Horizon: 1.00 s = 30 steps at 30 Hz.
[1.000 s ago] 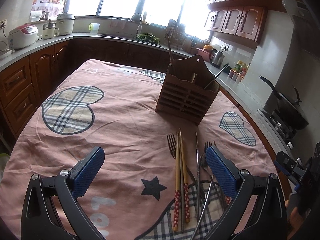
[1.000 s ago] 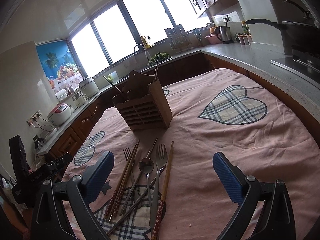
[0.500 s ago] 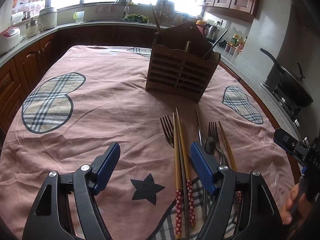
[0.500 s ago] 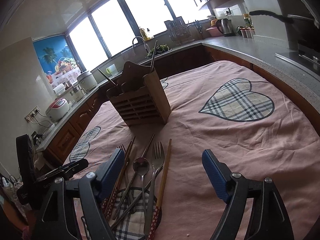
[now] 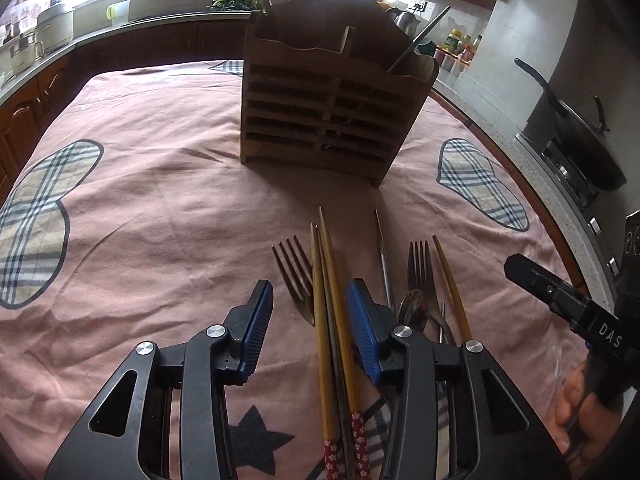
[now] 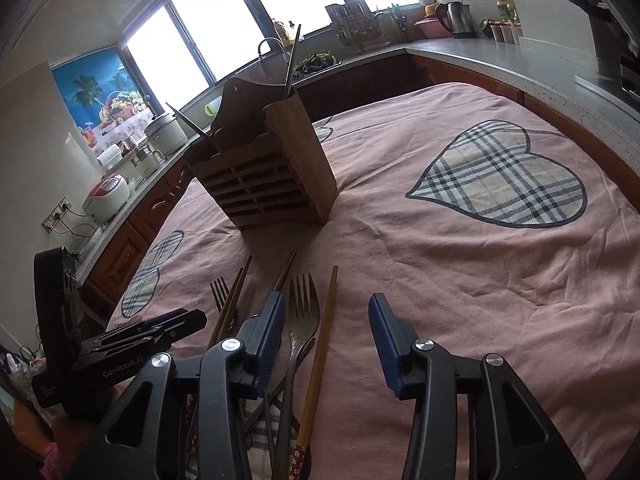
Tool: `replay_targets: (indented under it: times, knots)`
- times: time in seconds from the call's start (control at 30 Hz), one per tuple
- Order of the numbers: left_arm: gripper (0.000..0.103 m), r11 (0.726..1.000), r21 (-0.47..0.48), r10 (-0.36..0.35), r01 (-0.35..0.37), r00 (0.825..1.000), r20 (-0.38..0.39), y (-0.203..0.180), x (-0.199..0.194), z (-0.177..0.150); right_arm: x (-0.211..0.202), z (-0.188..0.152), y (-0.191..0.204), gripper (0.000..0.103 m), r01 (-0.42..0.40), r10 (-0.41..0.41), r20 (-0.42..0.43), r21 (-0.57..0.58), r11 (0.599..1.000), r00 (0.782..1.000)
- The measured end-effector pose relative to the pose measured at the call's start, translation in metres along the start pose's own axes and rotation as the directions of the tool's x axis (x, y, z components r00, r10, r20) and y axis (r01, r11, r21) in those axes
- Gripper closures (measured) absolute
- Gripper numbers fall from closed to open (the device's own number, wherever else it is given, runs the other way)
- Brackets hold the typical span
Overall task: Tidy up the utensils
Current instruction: 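Close the left tool on a wooden chopstick while the right tool grasps another chopstick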
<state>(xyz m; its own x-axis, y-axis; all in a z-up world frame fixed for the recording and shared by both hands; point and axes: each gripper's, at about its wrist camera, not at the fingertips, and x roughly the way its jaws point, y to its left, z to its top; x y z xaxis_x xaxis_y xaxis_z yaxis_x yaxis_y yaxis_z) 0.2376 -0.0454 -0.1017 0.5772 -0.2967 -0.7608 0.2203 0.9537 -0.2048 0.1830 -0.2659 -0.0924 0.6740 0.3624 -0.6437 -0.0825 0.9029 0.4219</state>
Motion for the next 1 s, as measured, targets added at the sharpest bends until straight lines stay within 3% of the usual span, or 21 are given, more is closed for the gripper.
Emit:
replay_targets:
  times: [0.4,0.5,0.57,0.6,0.7,0.8,1.0]
  knots:
    - [0.066,0.996,0.09,0.0,0.008,0.996,-0.088,-0.012,0.051,0.05,0.042,0.016,-0.004,0.067,-0.005,0.005,-0.09,0.0,1.0,0.996]
    - [0.08,0.993,0.121,0.001,0.013,0.994,-0.111,-0.015,0.061,0.056,0.052,0.018,-0.004,0.067,0.002,-0.003,-0.118,-0.008,1.0,0.993]
    - [0.097,0.989,0.146,0.001,0.018,0.992,-0.126,-0.017,0.066,0.058,0.058,0.019,-0.004,0.067,0.008,-0.01,-0.136,-0.015,1.0,0.991]
    - [0.097,0.988,0.154,-0.001,0.021,0.991,-0.131,-0.018,0.068,0.058,0.061,0.019,-0.004,0.068,0.011,-0.014,-0.145,-0.018,1.0,0.989]
    - [0.097,0.985,0.168,-0.009,0.03,0.992,-0.127,-0.02,0.068,0.059,0.068,0.019,-0.004,0.075,0.02,-0.024,-0.169,-0.025,0.999,0.985]
    - [0.098,0.986,0.157,-0.032,0.05,0.993,-0.111,-0.019,0.063,0.06,0.069,0.018,-0.004,0.094,0.03,-0.036,-0.171,-0.035,0.999,0.985]
    - [0.098,0.99,0.107,-0.085,0.089,0.996,-0.042,-0.014,0.028,0.064,0.05,0.022,-0.002,0.098,0.008,-0.011,-0.124,-0.03,1.0,0.992]
